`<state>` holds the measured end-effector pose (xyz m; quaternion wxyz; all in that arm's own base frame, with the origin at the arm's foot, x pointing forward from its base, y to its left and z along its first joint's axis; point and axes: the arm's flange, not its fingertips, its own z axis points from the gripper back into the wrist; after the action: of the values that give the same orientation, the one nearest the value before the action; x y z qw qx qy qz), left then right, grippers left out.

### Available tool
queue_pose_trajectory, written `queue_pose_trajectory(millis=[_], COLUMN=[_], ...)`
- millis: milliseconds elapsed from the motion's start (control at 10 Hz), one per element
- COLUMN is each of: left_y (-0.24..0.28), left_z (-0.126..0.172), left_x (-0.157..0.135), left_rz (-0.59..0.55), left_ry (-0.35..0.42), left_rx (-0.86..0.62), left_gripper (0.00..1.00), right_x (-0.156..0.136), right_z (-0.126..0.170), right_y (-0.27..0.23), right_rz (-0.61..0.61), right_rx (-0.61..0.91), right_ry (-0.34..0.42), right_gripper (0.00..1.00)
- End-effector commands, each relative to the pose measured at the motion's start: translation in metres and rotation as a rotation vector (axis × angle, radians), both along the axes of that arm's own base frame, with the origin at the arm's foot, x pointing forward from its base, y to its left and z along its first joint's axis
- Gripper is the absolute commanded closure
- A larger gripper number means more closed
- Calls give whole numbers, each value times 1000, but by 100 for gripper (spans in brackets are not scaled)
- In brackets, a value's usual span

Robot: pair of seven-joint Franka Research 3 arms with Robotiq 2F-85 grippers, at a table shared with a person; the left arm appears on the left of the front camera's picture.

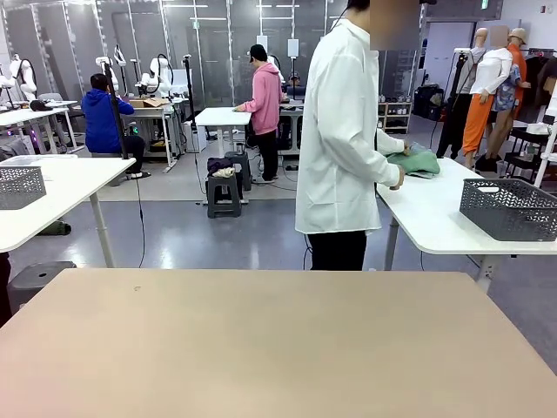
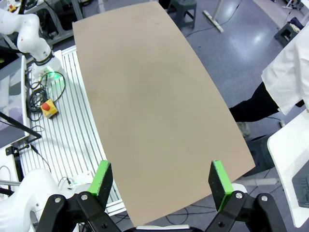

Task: Fold the towels and place them in the basket.
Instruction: When a person lays out a Towel with hook on the table, fold it in half twice.

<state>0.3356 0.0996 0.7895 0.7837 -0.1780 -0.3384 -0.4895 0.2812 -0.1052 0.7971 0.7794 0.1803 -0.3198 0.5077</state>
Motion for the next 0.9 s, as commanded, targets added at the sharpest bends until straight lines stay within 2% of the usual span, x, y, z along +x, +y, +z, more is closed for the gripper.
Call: queue_pose_trajectory(millis=[0, 800], left_y=[0, 0], left_z=[0, 0], left_x=[0, 0], left_rz=[1, 1], left_ry=[-2, -2], left_rx=[2, 2], left_gripper=[0, 0], right_x=[0, 0], right_z=[0, 0], right_y=[1, 1], right_rz=[4, 4], right_rx=[2, 2], right_ry=[-6, -6], right_gripper=[0, 0])
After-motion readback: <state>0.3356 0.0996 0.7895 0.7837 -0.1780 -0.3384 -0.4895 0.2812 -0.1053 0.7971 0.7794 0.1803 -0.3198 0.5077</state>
